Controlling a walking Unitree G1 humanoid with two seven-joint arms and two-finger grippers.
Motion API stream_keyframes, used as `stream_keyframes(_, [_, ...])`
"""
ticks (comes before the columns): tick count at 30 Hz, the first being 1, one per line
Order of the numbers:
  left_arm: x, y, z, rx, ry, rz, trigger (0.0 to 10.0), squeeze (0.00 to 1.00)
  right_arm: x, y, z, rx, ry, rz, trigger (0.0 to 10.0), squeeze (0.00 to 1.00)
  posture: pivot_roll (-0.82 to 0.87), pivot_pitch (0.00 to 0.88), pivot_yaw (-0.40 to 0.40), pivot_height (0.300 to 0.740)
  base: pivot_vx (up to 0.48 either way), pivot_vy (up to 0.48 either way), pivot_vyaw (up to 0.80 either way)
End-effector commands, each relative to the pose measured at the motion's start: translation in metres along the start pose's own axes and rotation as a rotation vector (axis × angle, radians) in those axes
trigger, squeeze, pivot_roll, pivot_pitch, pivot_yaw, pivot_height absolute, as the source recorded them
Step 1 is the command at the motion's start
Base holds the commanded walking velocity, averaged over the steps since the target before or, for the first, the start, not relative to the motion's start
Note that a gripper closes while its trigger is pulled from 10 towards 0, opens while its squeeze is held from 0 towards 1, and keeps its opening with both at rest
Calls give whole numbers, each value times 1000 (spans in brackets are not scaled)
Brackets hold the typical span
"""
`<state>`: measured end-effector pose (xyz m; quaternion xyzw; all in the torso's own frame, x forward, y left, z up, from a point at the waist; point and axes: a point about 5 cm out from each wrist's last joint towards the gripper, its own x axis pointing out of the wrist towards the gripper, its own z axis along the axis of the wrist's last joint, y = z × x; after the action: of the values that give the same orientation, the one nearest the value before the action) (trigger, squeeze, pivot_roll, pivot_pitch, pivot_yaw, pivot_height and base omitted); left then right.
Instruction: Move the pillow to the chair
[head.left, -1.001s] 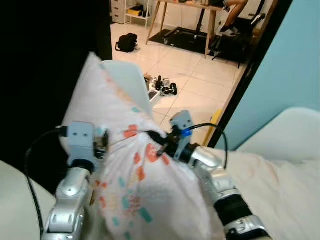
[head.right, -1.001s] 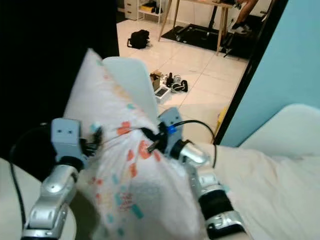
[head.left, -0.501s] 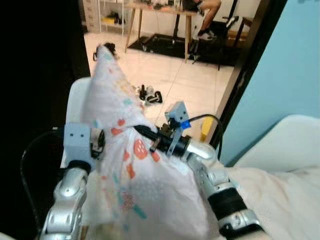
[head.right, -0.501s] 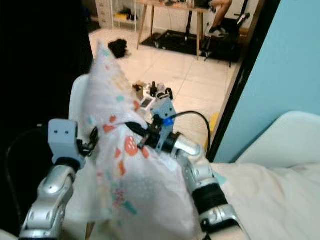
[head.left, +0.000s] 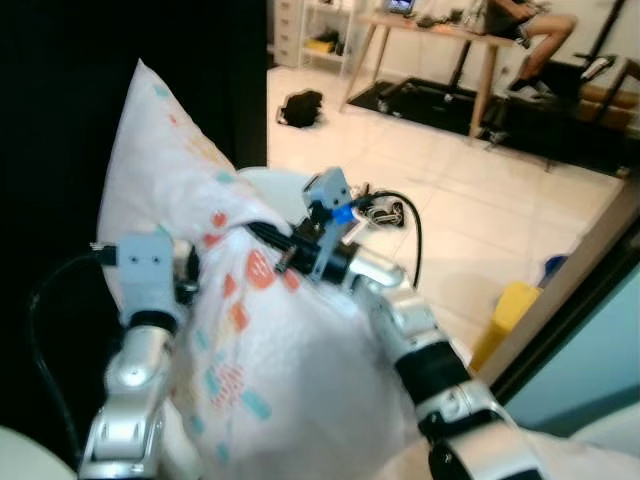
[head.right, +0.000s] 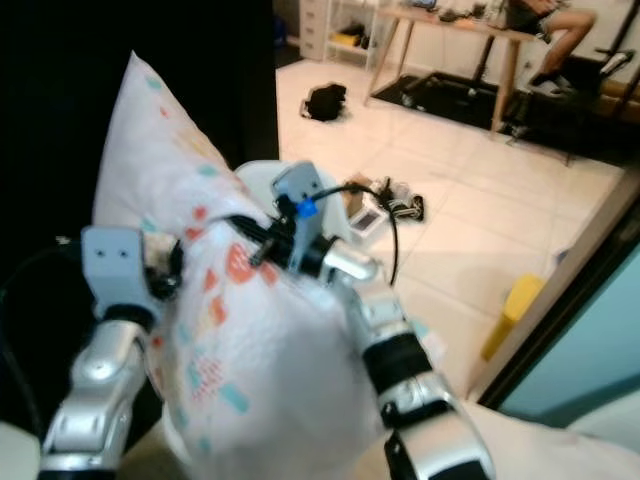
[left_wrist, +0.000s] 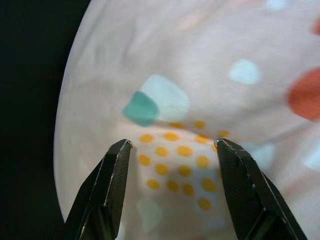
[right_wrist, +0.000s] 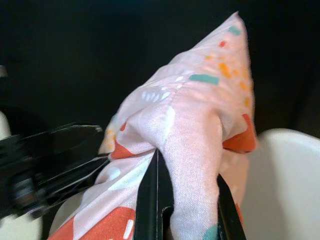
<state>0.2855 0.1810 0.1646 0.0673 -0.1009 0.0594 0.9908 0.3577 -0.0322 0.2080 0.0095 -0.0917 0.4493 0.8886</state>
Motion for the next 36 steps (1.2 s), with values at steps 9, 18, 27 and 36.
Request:
stream_keyframes(9, [0, -17, 3, -12, 1, -89, 10000, 0, 1, -22, -3, -60, 108, -203, 10000, 0, 3, 0, -78, 735, 0, 0, 0])
stream_keyframes(18, [7, -5, 13, 78, -38, 3, 10000, 0, 6, -12, -24, 0, 207, -120, 10000, 0, 8, 0, -81, 700, 0, 0, 0])
stream_keyframes(27, [8, 8, 22, 130, -71, 93, 10000, 0, 17, -5, -29, -31, 247, -106, 10000, 0, 19, 0, -85, 655, 0, 0, 0])
stream_keyframes(36, [9, 9, 36, 157, -127, 120, 10000, 0, 28, 3, -25, -193, 277, -38, 10000, 0, 28, 0, -88, 620, 0, 0, 0])
